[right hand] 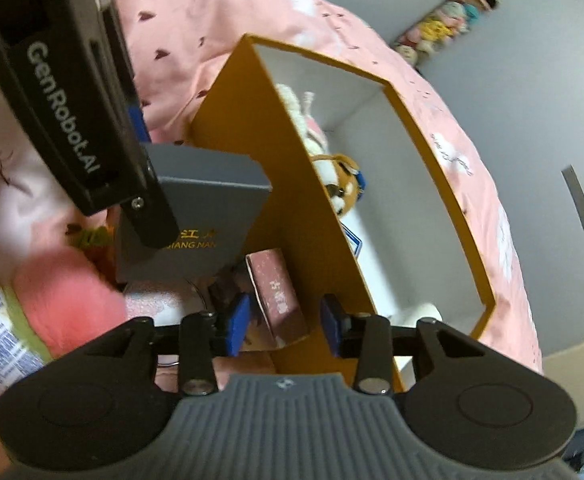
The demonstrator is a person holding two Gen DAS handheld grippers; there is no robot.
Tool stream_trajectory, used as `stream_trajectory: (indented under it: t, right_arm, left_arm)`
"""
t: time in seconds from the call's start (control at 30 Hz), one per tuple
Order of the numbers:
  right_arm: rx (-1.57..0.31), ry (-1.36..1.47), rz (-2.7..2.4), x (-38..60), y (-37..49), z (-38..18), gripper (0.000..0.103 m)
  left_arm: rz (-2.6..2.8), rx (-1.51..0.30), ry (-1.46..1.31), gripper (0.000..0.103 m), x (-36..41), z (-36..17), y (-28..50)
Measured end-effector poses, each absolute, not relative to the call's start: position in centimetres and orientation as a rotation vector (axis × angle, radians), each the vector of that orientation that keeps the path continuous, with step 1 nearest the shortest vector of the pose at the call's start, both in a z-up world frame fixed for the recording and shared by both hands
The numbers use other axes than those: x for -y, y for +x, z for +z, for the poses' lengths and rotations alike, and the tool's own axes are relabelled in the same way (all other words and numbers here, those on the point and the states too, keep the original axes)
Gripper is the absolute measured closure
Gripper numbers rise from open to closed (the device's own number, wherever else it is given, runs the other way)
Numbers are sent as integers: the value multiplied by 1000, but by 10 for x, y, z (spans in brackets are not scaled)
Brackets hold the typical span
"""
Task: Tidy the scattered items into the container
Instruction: 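Grasp the small mauve photo box with the right gripper while the left holds the grey box, then carry the grey box and photo box over the orange box with both grippers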
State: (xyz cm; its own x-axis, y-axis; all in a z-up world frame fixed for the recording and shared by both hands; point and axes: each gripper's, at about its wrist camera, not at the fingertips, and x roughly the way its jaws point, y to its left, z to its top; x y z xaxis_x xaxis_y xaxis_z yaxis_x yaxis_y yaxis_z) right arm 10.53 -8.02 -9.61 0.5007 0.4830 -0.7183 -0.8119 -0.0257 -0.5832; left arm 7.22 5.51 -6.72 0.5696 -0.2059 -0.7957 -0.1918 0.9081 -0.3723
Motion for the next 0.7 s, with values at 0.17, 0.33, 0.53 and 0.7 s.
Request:
stream_trajectory:
  t: [0.17, 0.33, 0.53, 0.7]
  right_arm:
    - [-379, -1252, 1105, 69, 110, -104, 61]
    - [-426, -1230, 1130, 69, 110, -104, 70]
    - [-490, -1150, 1117, 74, 114, -97, 76]
    - [-593, -992, 1091, 85, 125, -69, 77]
  left_arm:
    - [-8, -956, -430, 65, -57, -65, 69]
    - [-8, -944, -414, 65, -58, -62, 66]
    - [-29, -909, -362, 65, -51, -48, 59]
    - [-56, -882, -339, 65, -46, -31, 54]
